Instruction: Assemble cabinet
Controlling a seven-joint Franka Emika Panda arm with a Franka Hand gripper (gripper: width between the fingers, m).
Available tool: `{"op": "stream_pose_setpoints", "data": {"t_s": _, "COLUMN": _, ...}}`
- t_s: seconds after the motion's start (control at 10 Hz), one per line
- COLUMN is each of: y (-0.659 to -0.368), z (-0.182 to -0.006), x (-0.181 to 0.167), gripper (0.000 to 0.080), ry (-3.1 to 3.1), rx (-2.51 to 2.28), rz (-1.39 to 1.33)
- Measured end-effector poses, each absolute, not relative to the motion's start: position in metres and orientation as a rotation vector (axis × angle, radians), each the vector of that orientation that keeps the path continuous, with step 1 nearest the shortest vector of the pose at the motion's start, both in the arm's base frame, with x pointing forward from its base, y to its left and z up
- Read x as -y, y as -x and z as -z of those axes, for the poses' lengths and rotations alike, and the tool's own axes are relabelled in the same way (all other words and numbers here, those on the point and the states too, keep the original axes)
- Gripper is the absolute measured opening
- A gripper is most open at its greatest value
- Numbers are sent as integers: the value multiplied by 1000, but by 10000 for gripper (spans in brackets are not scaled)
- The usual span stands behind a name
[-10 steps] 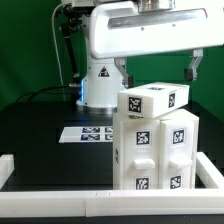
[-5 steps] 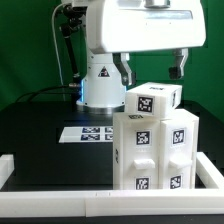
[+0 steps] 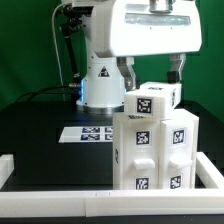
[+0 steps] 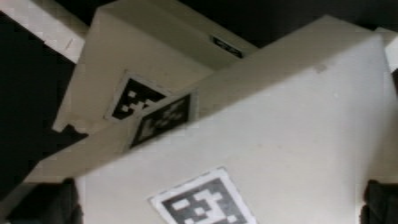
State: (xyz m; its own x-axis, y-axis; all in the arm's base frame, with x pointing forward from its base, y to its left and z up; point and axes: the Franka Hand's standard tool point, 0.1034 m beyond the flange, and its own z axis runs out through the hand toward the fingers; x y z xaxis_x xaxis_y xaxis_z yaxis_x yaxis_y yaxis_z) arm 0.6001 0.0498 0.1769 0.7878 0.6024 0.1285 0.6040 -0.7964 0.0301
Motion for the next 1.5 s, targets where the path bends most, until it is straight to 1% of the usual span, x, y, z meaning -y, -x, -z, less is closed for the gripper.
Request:
{"op": "stream_pose_setpoints", "data": {"t_s": 0.3, "y": -600, "z": -177, "x": -50, "gripper": 797, "ry": 2980, "rx": 917, "rz": 205}}
{"op": "stream_pose_setpoints", "data": {"t_s": 0.4, "y": -599, "z": -178, "x": -50, "gripper": 797, "ry": 3035, "rx": 666, "rz": 186}}
{"op": "stream_pose_setpoints", "data": {"t_s": 0.6, "y": -602, "z": -186, "x": -54, "gripper": 797, "ry": 3080, "rx": 257, "rz": 120}}
{"op": "stream_pose_setpoints", "data": {"t_s": 0.8, "y": -605, "z": -189, "x": -52, "gripper": 797, "ry": 3074, "rx": -24, "rz": 85}}
{"op": "stream_pose_setpoints", "data": {"t_s": 1.4, "y": -604, "z": -187, "x": -53, "gripper": 797, "ry": 3023, "rx": -515, "rz": 66}}
{"op": "stream_pose_setpoints", "data": {"t_s": 1.5, "y": -606, "z": -186, "x": -48, "gripper": 797, "ry": 2966, "rx": -737, "rz": 62}}
